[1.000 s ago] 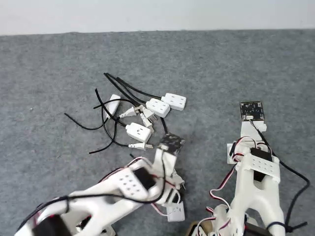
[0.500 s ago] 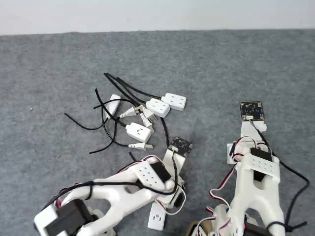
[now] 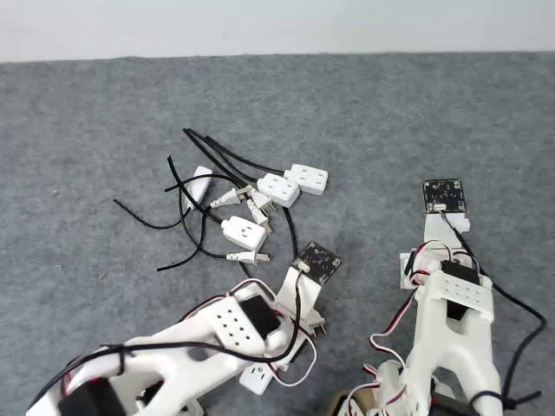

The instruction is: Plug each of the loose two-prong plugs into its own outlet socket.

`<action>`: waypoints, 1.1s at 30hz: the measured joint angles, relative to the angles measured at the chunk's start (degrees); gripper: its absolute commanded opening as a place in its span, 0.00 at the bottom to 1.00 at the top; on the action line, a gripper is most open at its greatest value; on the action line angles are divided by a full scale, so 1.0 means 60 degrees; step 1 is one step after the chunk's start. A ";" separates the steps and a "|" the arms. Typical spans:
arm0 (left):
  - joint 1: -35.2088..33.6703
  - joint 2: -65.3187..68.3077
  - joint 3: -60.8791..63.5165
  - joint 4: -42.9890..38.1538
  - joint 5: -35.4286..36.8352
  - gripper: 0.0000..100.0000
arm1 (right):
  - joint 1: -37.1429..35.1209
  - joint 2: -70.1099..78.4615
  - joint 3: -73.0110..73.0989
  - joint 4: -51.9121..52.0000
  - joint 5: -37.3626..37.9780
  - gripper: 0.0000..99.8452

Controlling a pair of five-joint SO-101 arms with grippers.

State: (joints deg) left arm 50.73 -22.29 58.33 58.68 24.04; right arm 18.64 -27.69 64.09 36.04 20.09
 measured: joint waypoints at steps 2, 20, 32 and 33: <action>-0.0044 -0.0410 0.0000 0.0059 0.0000 0.01 | 0.0000 0.0000 0.0000 0.0000 0.0000 0.01; -0.4850 -0.2623 0.2374 -0.7707 -0.5495 0.02 | 0.0000 0.0000 0.0000 0.0000 0.0000 0.01; -0.4923 -0.2667 0.3985 -0.9465 -0.5495 0.15 | 0.0000 0.0000 0.0000 0.0000 0.0000 0.01; -0.4923 -0.2667 0.3985 -0.9480 -0.5333 0.18 | 0.0000 0.0000 0.0000 0.0000 0.0000 0.01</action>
State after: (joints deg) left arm 21.19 -38.29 82.24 1.80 -7.96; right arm 18.64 -27.69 64.09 36.04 20.09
